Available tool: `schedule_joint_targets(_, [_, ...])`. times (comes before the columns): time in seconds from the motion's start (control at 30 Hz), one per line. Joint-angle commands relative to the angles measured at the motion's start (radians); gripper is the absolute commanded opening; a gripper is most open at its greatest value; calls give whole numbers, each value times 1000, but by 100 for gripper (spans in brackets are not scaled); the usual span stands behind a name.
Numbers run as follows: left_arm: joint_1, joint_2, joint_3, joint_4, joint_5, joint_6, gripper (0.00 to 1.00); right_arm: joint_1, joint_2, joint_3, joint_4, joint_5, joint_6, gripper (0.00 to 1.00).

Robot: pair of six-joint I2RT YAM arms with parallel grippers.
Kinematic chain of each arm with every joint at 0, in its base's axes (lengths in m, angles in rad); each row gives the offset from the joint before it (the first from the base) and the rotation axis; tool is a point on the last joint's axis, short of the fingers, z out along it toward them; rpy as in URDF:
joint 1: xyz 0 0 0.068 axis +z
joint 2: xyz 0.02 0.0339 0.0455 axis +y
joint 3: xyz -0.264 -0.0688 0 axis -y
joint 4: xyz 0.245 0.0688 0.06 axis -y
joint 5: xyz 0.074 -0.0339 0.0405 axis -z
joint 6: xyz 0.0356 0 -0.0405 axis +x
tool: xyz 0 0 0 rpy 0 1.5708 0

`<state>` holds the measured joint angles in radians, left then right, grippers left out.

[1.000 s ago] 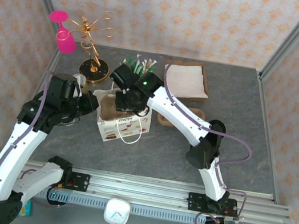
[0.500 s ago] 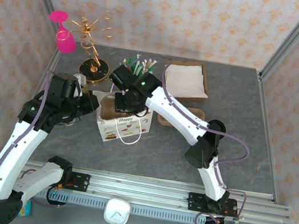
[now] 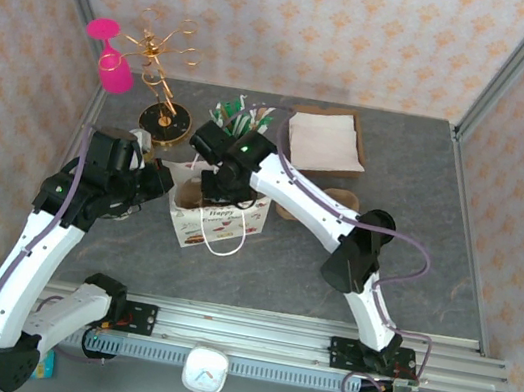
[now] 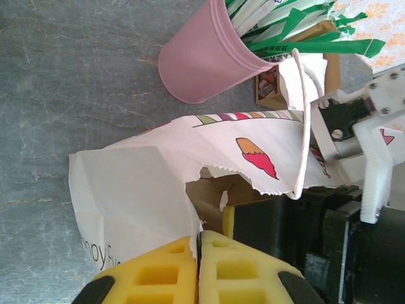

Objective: Pack the takeout coffee

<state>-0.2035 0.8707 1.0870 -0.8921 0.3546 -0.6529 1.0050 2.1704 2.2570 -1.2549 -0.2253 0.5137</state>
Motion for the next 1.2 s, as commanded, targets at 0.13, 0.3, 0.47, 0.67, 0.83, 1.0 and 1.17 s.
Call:
schedule_joint_targets(0.13, [-11,-3,-9,-4,-26,19,10,-20,61,-30,25,12,12,33])
schedule_joint_targets(0.3, [-12,2,-8,-5,-34,22,10,-23,67,-37,41,4,9,37])
schedule_joint_targets(0.47, [-11,8,-15,-1,-35,21,10,-23,66,-39,39,3,4,42])
schedule_joint_targets(0.67, [-12,8,-14,-4,-41,22,10,-22,60,-11,25,1,3,48])
schedule_joint_targets(0.83, [-11,12,-14,-5,-60,18,10,-10,57,40,4,-16,1,55])
schedule_joint_targets(1.0, [-11,21,-7,-10,-87,14,10,-5,31,62,5,-26,2,60])
schedule_joint_targets(1.17, [-11,33,-3,-25,-133,7,10,0,5,64,-1,-28,-3,65])
